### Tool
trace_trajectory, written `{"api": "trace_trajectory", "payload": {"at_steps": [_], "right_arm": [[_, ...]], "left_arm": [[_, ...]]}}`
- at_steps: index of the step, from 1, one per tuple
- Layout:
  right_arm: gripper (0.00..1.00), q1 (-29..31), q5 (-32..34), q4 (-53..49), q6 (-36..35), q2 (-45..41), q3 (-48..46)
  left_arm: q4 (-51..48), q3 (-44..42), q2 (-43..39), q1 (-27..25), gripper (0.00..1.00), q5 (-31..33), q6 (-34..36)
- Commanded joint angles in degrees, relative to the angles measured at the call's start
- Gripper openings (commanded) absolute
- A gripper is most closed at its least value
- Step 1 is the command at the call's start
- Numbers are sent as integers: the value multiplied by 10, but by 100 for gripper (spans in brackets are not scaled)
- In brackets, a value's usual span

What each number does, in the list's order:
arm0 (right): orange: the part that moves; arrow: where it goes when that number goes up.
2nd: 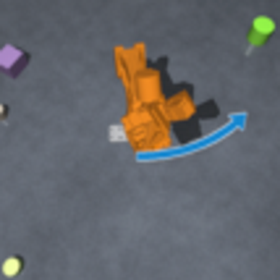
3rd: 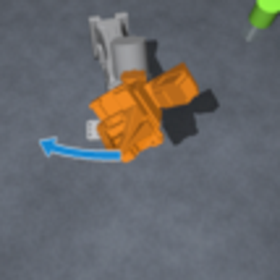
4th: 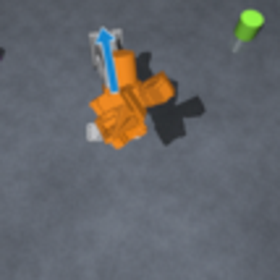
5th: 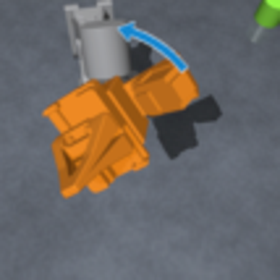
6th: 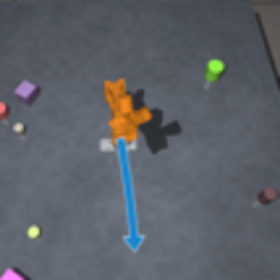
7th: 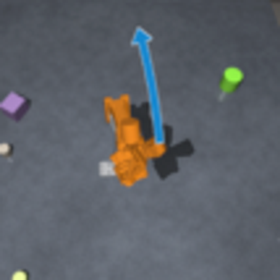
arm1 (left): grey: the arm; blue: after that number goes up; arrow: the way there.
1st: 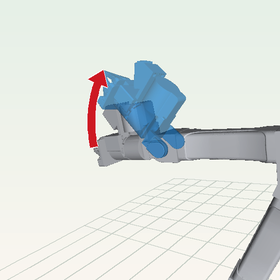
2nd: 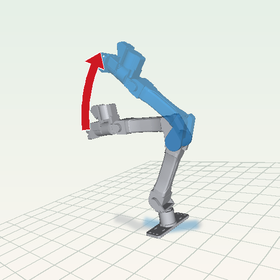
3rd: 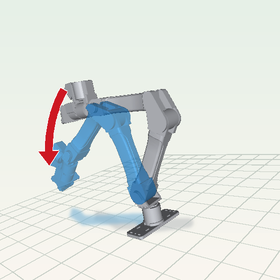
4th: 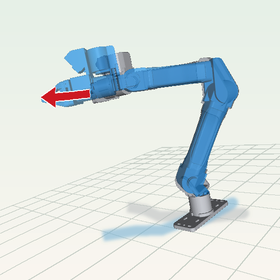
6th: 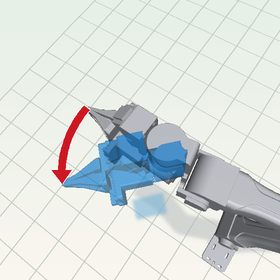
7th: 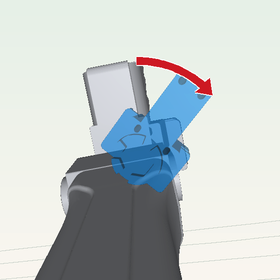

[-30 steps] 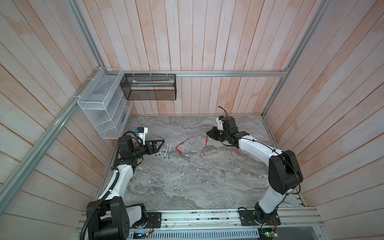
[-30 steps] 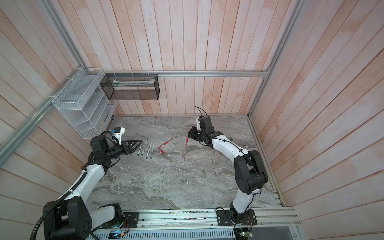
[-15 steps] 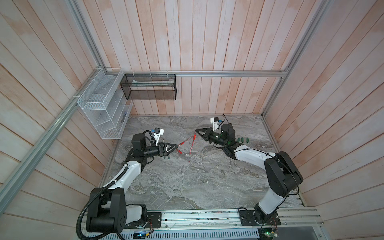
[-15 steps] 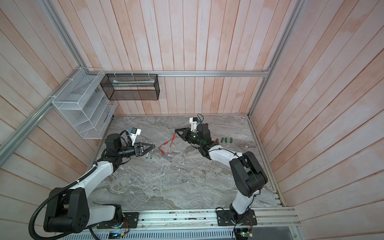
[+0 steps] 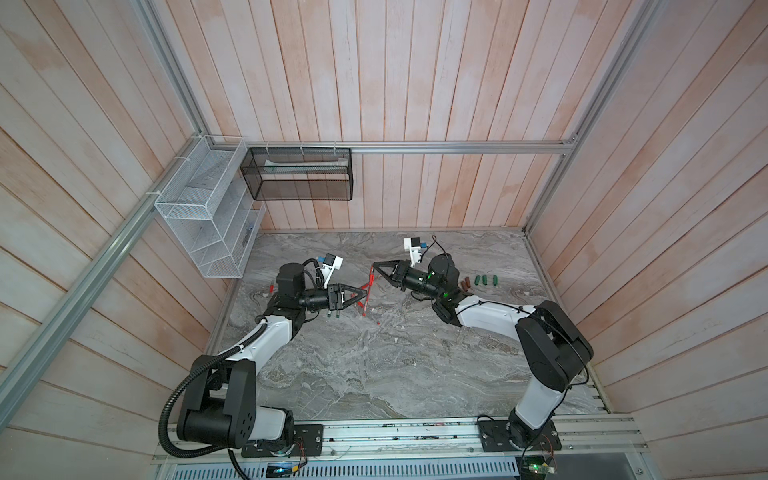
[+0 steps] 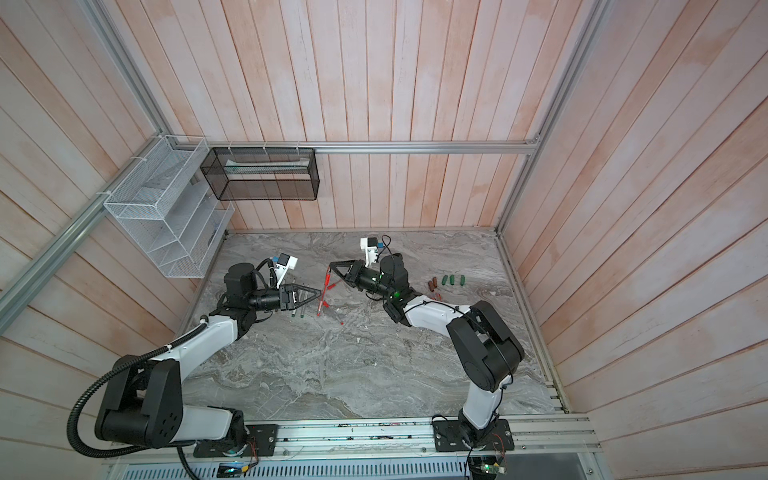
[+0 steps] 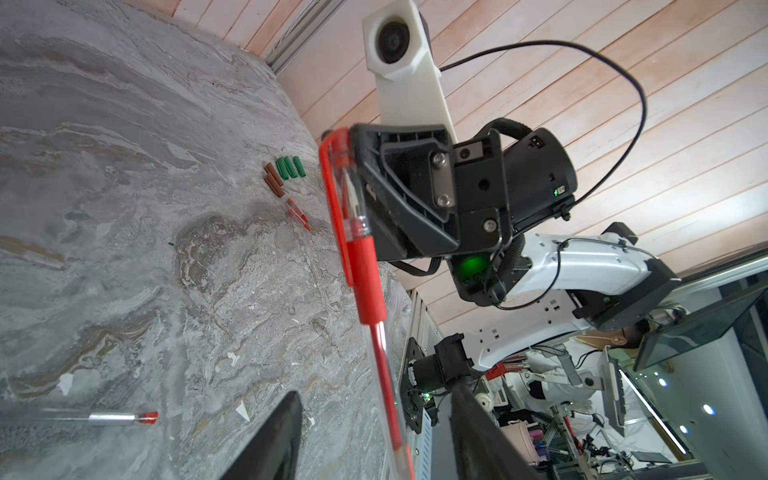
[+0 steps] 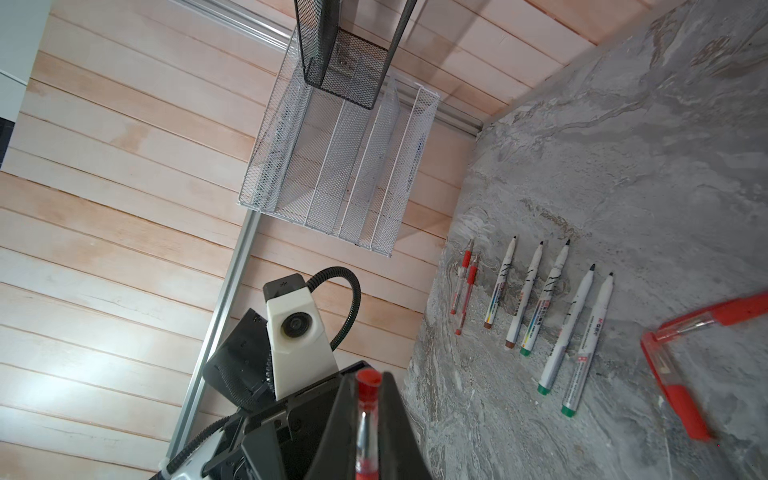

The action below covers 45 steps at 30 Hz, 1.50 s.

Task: Open the pen caps
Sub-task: 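Close the left gripper on the pen's clear body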

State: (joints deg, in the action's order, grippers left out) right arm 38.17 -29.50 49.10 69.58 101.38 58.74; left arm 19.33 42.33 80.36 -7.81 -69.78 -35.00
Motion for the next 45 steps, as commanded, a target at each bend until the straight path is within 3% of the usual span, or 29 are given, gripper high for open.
{"api": "trace_trajectory", "payload": {"at_steps": [1, 4, 9, 14, 16, 21, 25, 30, 38, 45], "right_arm": [[0, 9, 3, 41, 8, 10, 1], [0, 17, -3, 39, 3, 24, 15], [0, 18, -1, 41, 2, 26, 20], [0, 18, -7, 34, -1, 24, 25], [0, 17, -4, 34, -5, 17, 22], [18, 18, 4, -43, -33, 9, 34], [24, 24, 7, -56, -37, 16, 34], [24, 29, 4, -61, -35, 22, 39], [8, 31, 0, -71, -38, 29, 48], [6, 31, -10, -74, -35, 36, 58]], "left_arm": [[32, 20, 8, -4, 56, -16, -22], [35, 18, 14, -11, 52, -16, -18], [7, 24, 8, -11, 32, -8, -3], [-21, 25, 3, -11, 0, 2, 22], [-32, 26, 2, -11, 0, 7, 35], [-92, 36, -2, -11, 0, 21, 97], [-69, 26, -5, -11, 0, 15, 86], [-86, 34, -6, -11, 0, 18, 93], [-78, 31, -3, -11, 0, 18, 86], [-78, 27, -3, -12, 0, 18, 87]]}}
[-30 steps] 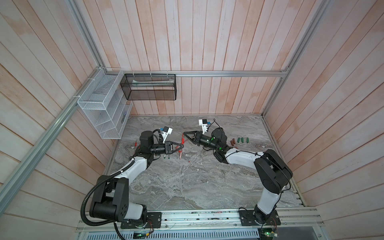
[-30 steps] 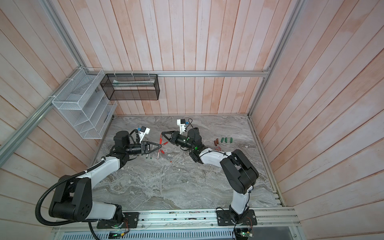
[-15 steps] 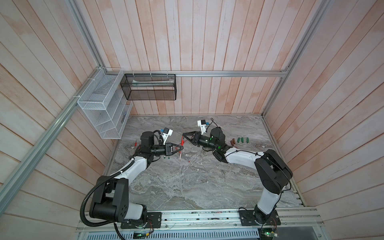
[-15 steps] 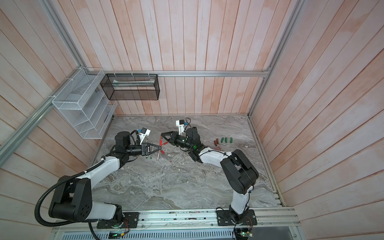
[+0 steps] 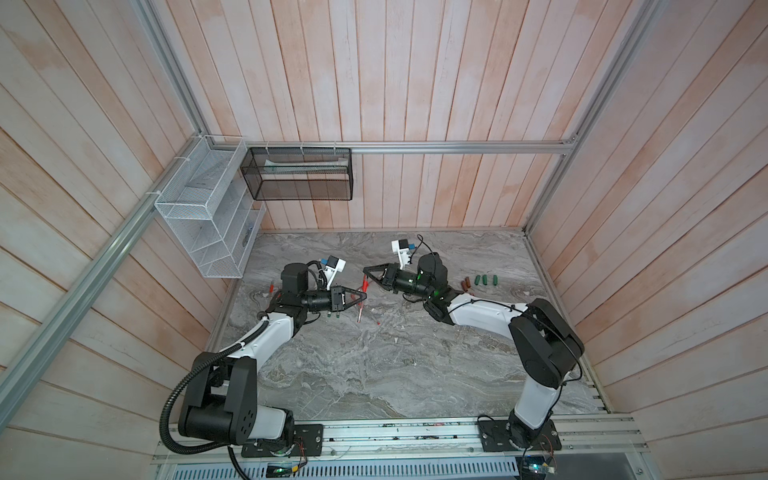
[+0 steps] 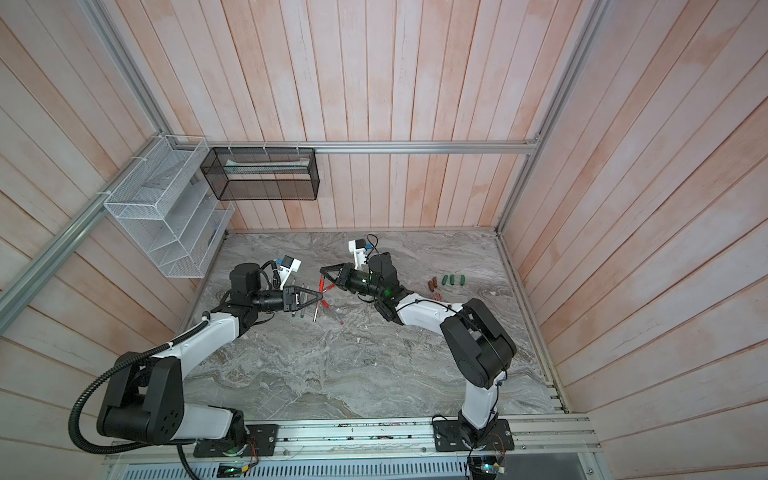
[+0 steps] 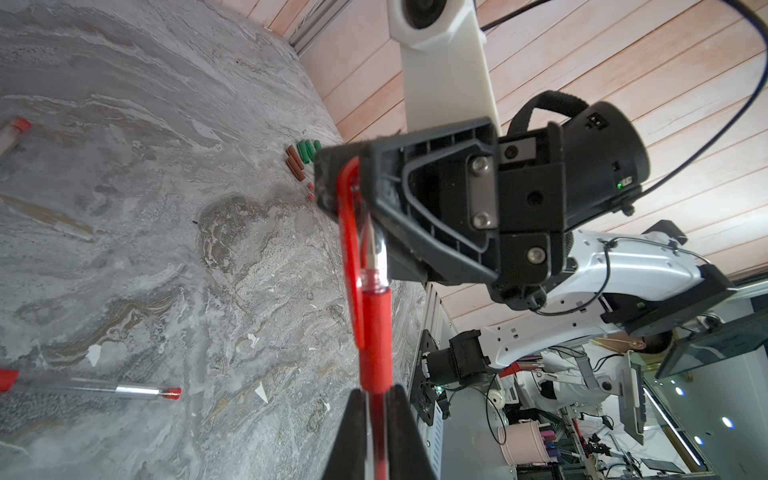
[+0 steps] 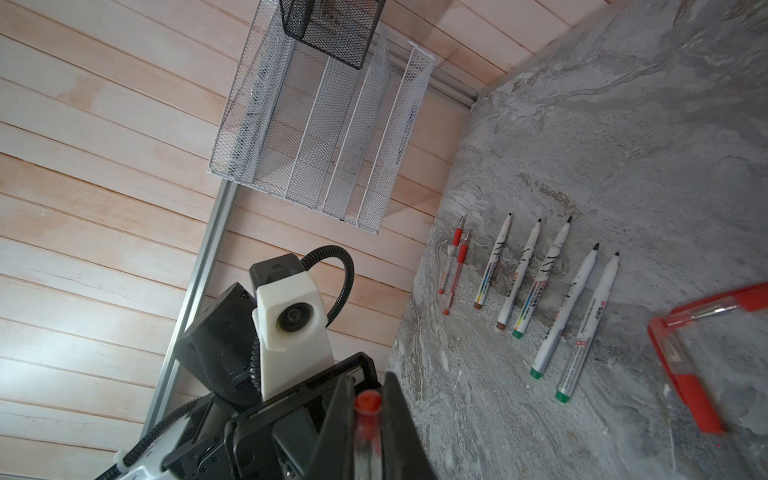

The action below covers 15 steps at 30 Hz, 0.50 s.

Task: Open the pen caps
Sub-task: 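Close the left gripper on the pen's clear body, then pull the red cap off with the right gripper away from the left gripper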

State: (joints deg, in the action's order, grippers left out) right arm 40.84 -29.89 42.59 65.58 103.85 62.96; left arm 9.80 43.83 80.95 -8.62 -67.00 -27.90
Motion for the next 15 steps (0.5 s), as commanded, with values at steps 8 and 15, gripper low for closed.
{"api": "trace_trajectory", "payload": {"at_steps": [8, 15], "right_arm": [[14, 13, -9, -12, 3, 9, 12], [5, 12, -5, -18, 0, 9, 13]], "left_arm": [[15, 11, -11, -3, 0, -4, 17], [20, 7, -12, -4, 0, -2, 14]]}}
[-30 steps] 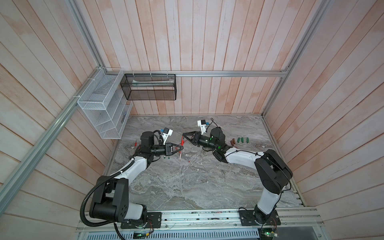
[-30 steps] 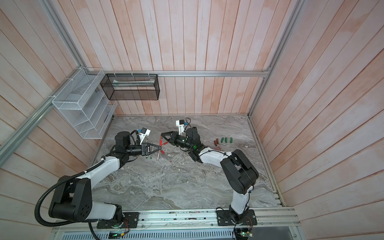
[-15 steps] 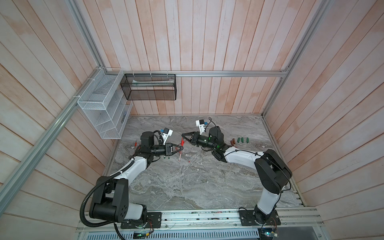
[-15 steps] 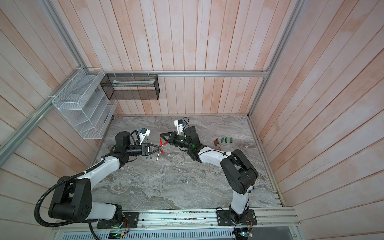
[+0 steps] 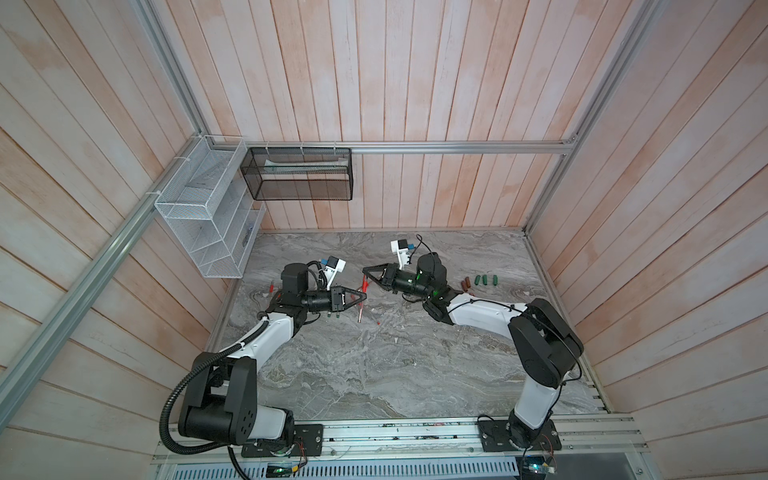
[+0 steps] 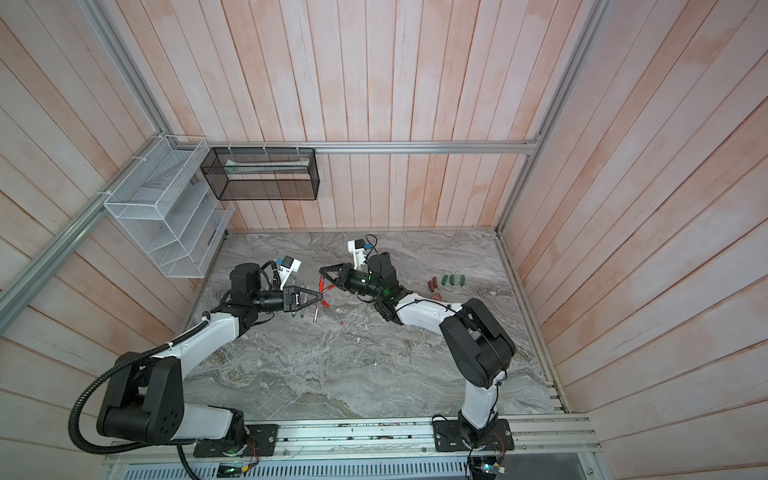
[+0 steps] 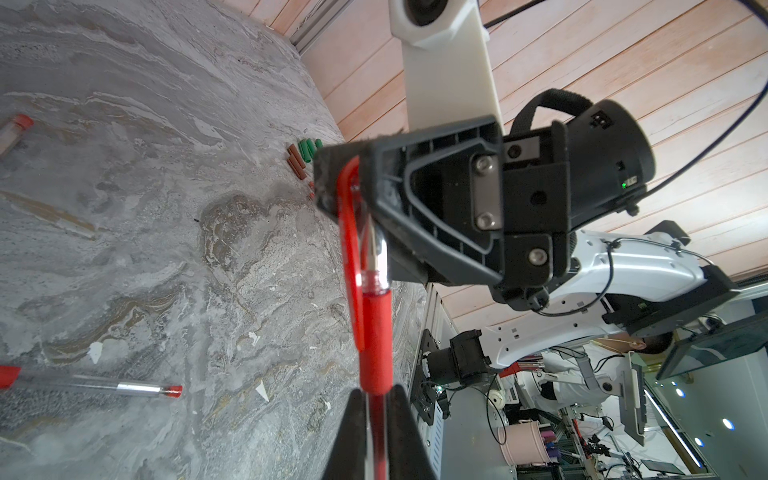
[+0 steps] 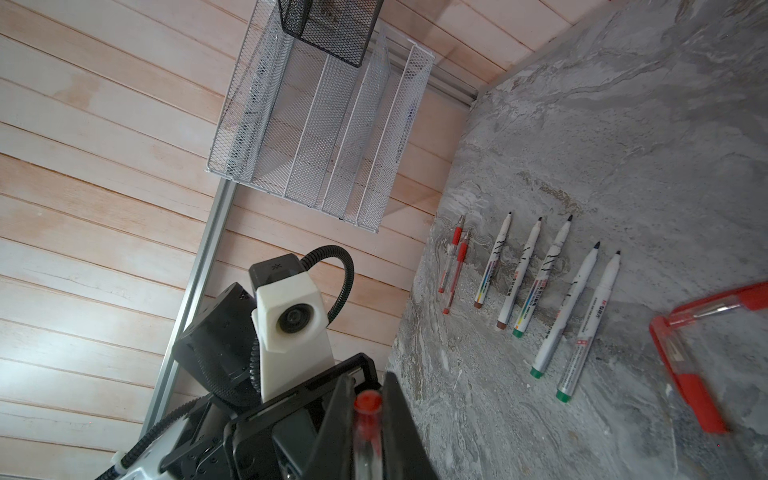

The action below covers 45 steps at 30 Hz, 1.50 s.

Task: Open the pen caps
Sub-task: 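Pull the red cap off with the right gripper away from the left gripper, then carry the cap away with the right gripper while left holds the pen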

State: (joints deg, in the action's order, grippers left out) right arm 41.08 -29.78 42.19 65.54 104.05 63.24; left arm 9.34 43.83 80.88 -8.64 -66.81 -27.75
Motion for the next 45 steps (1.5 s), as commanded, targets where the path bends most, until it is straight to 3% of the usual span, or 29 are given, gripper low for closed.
{"api": "trace_trajectory", "payload": {"at_steps": [1, 6, 11, 14, 26, 39, 45], "right_arm": [[1, 9, -10, -18, 1, 10, 13], [0, -19, -6, -32, -3, -2, 32], [0, -94, -13, -79, -19, 10, 134], [0, -126, 1, -56, -2, 10, 151], [0, -164, 33, 46, 65, -25, 87], [0, -186, 39, 43, 46, -61, 39], [0, -184, 48, 5, 2, -97, 1]], "left_arm": [[23, 6, -12, -3, 0, -4, 17], [10, 1, -18, -5, 0, 0, 28], [15, -37, -45, -21, 0, 4, 36], [19, -62, -68, -35, 0, 2, 38], [31, -73, -69, -33, 0, 11, 33], [19, -69, -70, -35, 0, 19, 46], [27, -62, -69, -21, 0, 23, 34]]}}
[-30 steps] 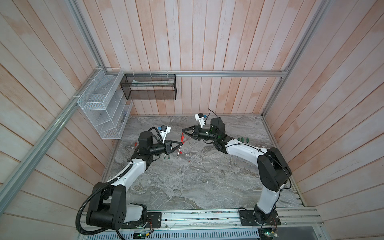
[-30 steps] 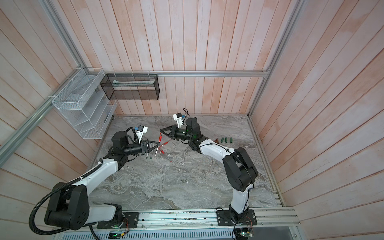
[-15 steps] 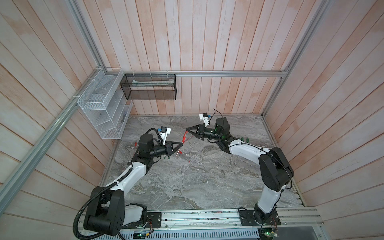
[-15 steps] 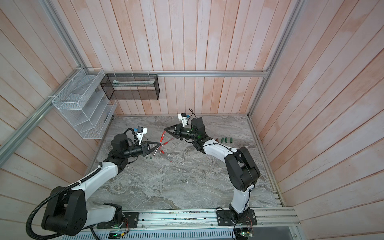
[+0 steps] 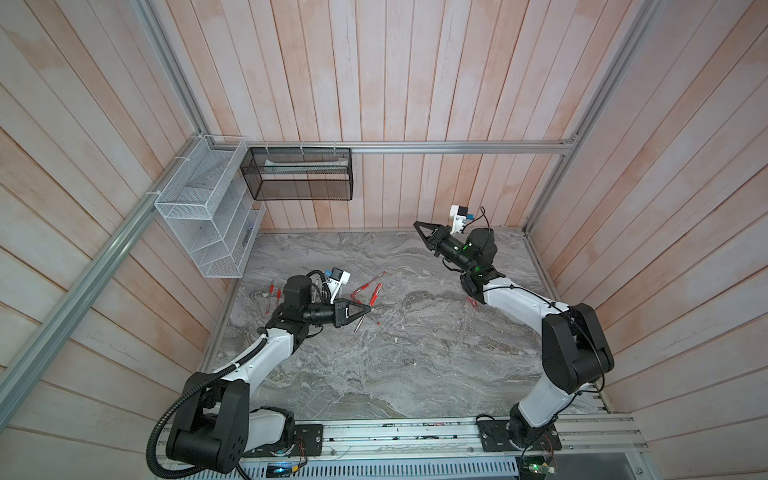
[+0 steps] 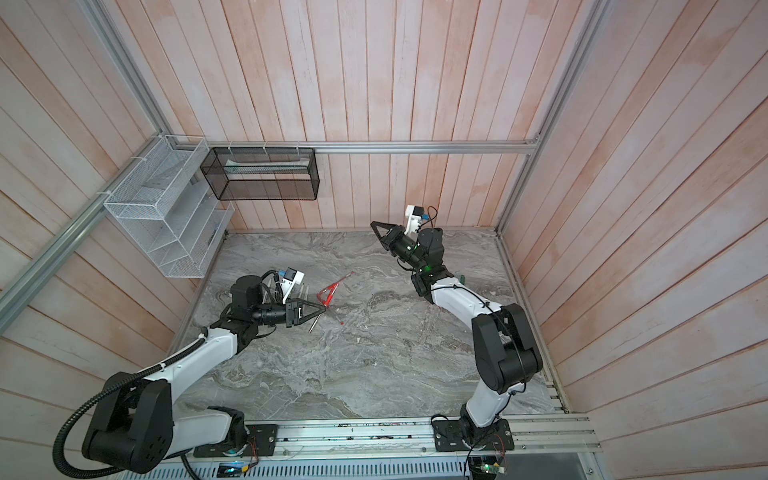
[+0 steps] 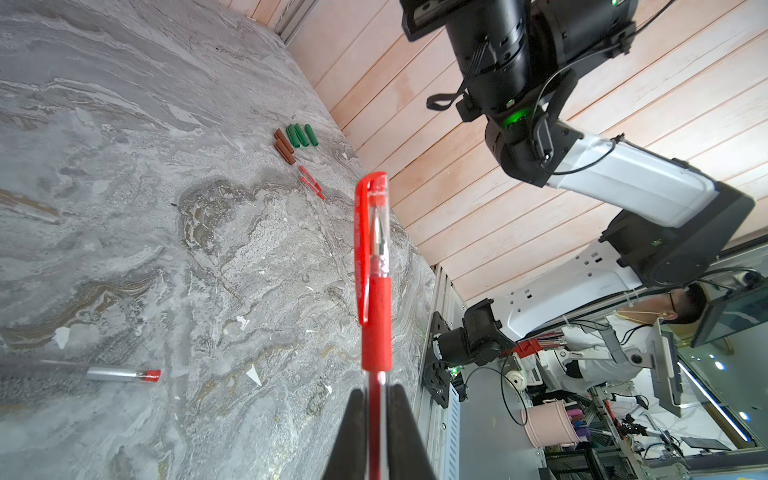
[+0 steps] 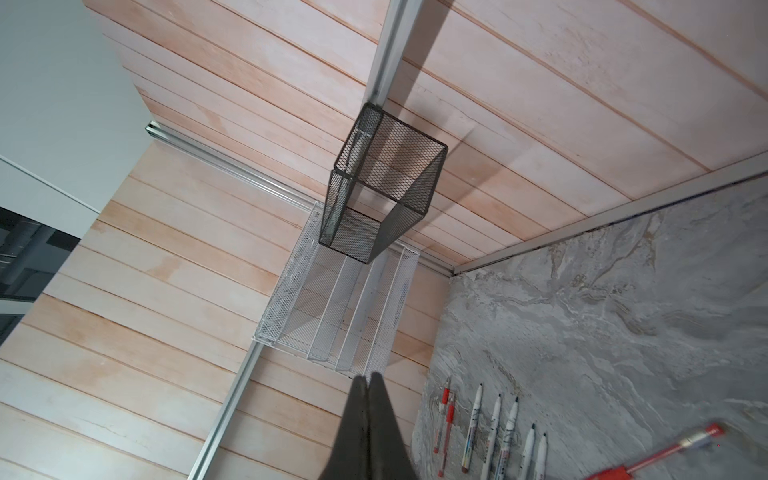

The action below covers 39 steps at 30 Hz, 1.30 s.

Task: Open the pen caps
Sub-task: 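Carry the cap away with the right gripper while left holds the pen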

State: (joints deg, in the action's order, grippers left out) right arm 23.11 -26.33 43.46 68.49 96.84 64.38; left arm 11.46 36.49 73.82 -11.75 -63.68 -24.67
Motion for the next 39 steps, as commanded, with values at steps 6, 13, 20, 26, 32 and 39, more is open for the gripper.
{"api": "trace_trajectory", "payload": {"at_steps": [6, 13, 20, 26, 32, 39], "right_arm": [[8, 38, -12, -47, -69, -30, -13], [34, 134, -4, -14, -58, -6, -57], [33, 182, -6, -3, -51, 29, -53], [22, 184, -6, -8, -51, 38, -48], [20, 192, -20, 8, -36, 54, -43], [12, 193, -22, 13, -31, 56, -47]], "left_arm": [[33, 13, -3, 34, 0, -13, -23], [50, 28, 0, 51, 0, -19, -57], [66, 27, 8, 50, 0, -23, -69], [57, 29, 8, 50, 0, -25, -65], [54, 30, 11, 48, 0, -24, -62], [44, 35, 13, 47, 0, -21, -55]]}}
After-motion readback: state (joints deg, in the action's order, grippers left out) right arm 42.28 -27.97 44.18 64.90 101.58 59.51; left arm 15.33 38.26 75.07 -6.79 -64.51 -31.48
